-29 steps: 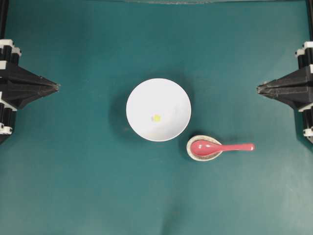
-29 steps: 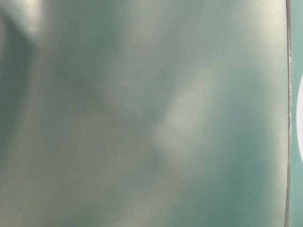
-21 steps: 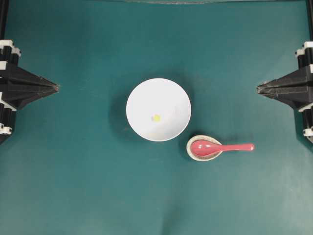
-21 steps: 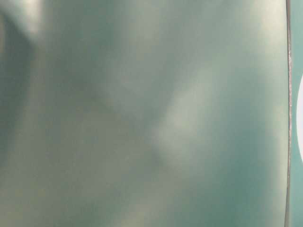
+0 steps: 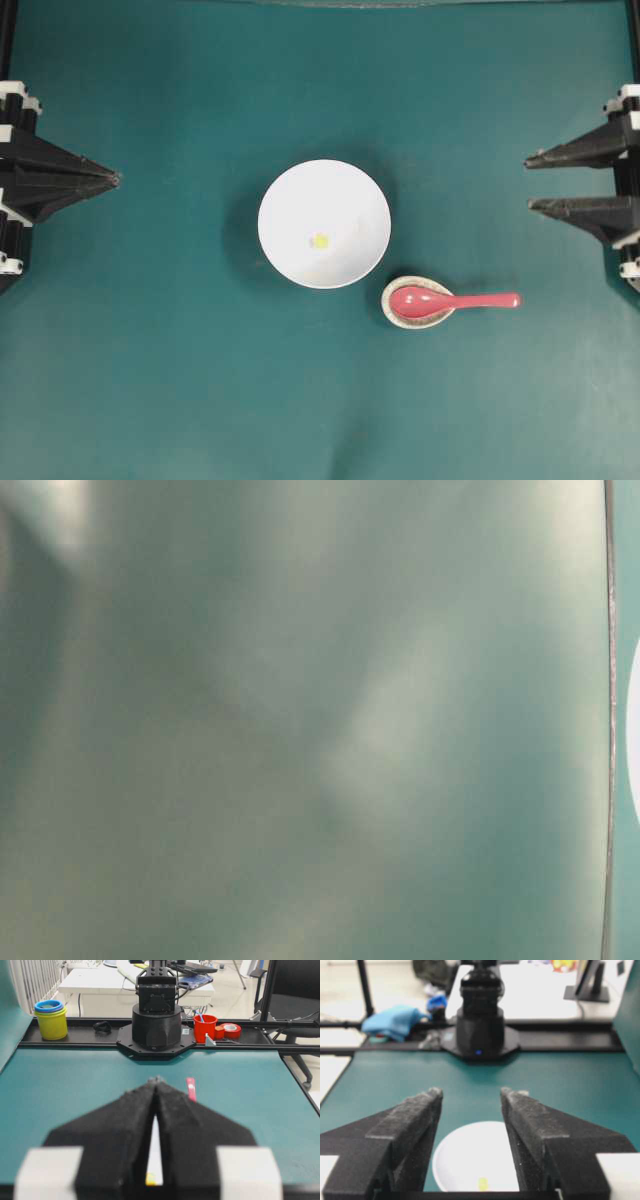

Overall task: Scoop the yellow hexagonal prism block from the bowl with a spoon using the right arm.
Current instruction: 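Move the right gripper left and down onto the pink spoon handle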

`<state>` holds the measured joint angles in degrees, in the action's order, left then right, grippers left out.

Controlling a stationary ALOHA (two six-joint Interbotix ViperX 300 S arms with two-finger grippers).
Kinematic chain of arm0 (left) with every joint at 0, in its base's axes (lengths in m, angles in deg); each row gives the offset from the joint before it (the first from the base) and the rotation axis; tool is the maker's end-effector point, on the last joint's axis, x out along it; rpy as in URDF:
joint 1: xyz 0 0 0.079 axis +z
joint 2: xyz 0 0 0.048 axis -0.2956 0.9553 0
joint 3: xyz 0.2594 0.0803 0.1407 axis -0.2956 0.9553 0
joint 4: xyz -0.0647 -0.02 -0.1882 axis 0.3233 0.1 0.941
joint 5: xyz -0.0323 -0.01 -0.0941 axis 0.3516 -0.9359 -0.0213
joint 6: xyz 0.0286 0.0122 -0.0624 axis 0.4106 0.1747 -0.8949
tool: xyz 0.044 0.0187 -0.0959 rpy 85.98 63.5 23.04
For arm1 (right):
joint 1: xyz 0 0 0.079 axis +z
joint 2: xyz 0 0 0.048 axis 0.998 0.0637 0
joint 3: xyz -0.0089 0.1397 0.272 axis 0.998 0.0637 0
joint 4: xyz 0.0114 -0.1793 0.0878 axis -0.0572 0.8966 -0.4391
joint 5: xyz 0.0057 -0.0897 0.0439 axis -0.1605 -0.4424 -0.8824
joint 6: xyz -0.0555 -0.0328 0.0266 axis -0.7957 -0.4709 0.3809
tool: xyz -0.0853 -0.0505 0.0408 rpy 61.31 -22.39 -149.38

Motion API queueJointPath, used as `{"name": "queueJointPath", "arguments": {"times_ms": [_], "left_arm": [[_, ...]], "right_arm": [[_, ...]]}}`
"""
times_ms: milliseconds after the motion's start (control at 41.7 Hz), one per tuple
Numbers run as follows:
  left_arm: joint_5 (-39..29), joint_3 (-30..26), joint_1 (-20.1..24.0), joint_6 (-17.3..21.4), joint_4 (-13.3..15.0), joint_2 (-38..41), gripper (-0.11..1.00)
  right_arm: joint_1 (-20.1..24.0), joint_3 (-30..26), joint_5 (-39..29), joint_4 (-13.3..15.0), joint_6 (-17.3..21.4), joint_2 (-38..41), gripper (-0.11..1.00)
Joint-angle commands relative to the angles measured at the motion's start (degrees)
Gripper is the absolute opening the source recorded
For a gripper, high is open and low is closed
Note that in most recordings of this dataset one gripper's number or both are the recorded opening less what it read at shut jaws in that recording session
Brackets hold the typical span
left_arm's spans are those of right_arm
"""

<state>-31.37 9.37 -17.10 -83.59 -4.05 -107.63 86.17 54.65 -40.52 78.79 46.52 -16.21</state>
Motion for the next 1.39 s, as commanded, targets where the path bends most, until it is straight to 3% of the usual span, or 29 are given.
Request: {"name": "queueJointPath", "arguments": {"times_ms": [0, 288, 647, 863, 1031, 1367], "left_arm": [[0.4, -1.1, 0.1, 0.0, -0.1, 0.3, 0.00], [0.3, -1.0, 0.1, 0.2, -0.1, 0.4, 0.00], [0.3, -0.9, 0.1, 0.3, -0.1, 0.6, 0.00], [0.3, -0.9, 0.1, 0.3, -0.2, 0.6, 0.00], [0.3, -0.9, 0.1, 0.3, -0.1, 0.6, 0.00], [0.3, -0.9, 0.1, 0.2, -0.1, 0.6, 0.00]], "right_arm": [[-0.2, -0.9, 0.0, -0.3, 0.0, 0.6, 0.57], [-0.1, 0.4, 0.7, -1.5, 0.1, 4.7, 0.49], [0.4, 5.4, 17.1, -7.0, 0.2, 18.5, 0.49], [4.7, 8.6, 29.0, -10.0, 0.2, 28.4, 0.48], [9.9, 10.5, 37.4, -14.9, 0.6, 36.0, 0.49], [19.5, 10.8, 47.2, -20.5, 2.3, 49.0, 0.48]]}}
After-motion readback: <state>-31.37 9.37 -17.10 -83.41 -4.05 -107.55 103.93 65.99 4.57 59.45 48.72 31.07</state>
